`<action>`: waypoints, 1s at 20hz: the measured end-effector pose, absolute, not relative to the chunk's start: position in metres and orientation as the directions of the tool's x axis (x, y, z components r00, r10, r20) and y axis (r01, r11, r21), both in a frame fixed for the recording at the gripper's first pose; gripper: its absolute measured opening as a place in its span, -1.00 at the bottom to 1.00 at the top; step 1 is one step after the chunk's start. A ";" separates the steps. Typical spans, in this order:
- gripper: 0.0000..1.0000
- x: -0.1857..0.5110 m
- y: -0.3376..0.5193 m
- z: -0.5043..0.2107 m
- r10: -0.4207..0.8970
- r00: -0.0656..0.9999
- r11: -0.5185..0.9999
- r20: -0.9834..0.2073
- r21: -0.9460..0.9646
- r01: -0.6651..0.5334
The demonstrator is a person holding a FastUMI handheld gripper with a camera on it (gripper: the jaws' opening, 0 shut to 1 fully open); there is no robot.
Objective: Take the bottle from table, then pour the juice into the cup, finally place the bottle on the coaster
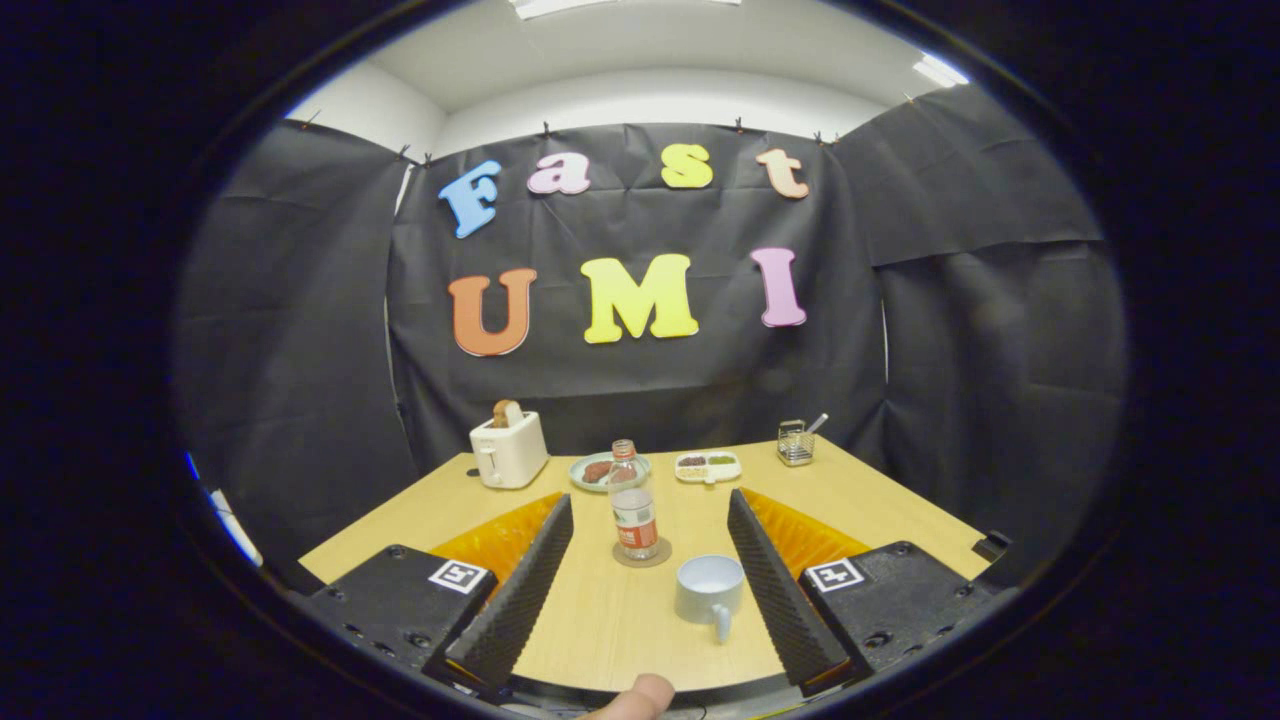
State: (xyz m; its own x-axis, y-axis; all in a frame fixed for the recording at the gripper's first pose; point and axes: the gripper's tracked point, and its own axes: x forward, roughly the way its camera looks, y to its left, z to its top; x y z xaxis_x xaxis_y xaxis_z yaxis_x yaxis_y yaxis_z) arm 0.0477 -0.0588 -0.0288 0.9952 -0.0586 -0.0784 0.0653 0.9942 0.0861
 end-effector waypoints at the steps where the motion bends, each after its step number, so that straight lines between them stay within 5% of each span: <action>1: 0.99 0.039 -0.059 -0.027 -0.058 0.994 0.994 -0.093 0.086 0.066; 20: 0.99 -0.013 -0.050 0.035 -0.047 0.999 0.999 -0.001 0.016 0.047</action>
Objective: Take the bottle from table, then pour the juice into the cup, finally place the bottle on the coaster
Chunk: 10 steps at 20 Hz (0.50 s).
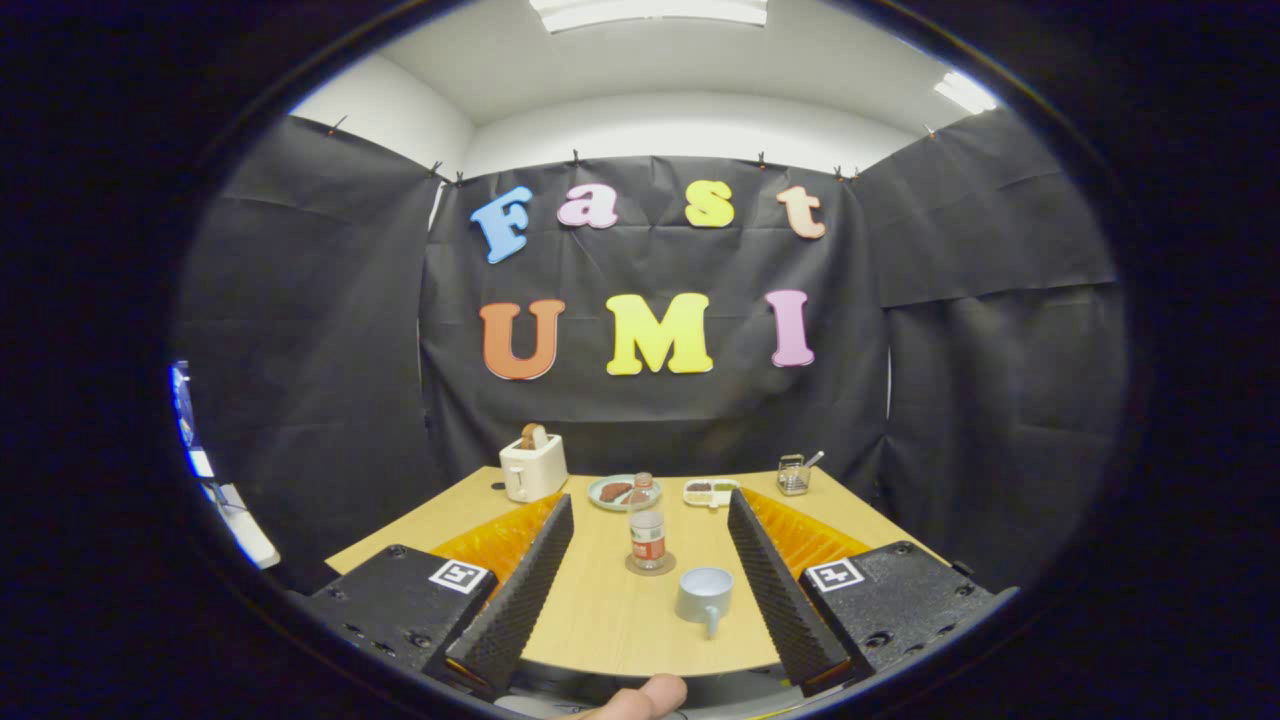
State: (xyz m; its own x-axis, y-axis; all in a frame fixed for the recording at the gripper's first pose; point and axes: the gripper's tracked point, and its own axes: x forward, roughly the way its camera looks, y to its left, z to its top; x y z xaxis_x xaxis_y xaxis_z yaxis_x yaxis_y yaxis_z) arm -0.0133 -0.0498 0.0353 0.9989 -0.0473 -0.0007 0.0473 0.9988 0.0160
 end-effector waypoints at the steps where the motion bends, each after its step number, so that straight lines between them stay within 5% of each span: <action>1: 0.99 -0.014 -0.051 0.036 -0.046 0.999 0.999 0.004 0.021 0.046; 10: 0.99 -0.031 -0.060 0.044 -0.056 0.998 0.997 0.026 0.055 0.055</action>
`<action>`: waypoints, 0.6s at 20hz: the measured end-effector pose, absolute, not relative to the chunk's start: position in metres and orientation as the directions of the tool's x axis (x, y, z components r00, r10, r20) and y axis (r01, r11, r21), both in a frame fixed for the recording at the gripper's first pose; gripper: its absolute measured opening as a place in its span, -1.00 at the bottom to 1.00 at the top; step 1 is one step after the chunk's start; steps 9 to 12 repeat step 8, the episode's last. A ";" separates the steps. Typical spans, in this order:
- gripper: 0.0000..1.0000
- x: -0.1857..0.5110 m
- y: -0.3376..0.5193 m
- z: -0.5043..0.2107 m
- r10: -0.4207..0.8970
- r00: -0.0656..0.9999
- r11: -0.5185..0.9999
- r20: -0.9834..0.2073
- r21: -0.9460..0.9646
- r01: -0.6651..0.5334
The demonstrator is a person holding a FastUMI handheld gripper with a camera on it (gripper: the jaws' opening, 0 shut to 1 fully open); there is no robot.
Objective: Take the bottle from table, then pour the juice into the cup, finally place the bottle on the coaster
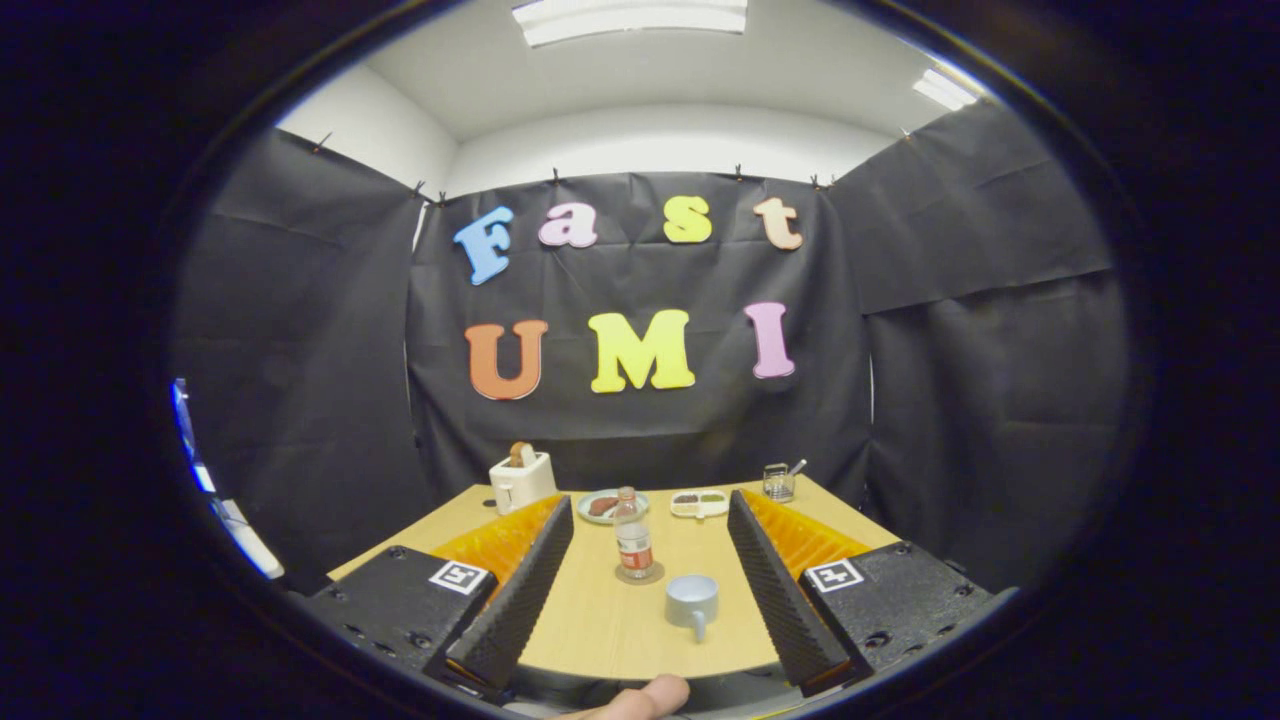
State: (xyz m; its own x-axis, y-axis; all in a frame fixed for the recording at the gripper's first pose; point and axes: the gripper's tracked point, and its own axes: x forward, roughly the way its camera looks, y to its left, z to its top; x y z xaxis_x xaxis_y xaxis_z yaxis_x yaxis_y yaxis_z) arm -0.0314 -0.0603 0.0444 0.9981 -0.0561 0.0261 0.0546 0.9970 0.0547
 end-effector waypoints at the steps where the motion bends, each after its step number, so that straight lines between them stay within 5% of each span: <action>1: 0.99 -0.032 -0.061 0.045 -0.058 0.998 0.997 0.031 0.054 0.056; 12: 0.99 -0.037 -0.062 0.038 -0.067 0.997 0.996 0.025 0.054 0.065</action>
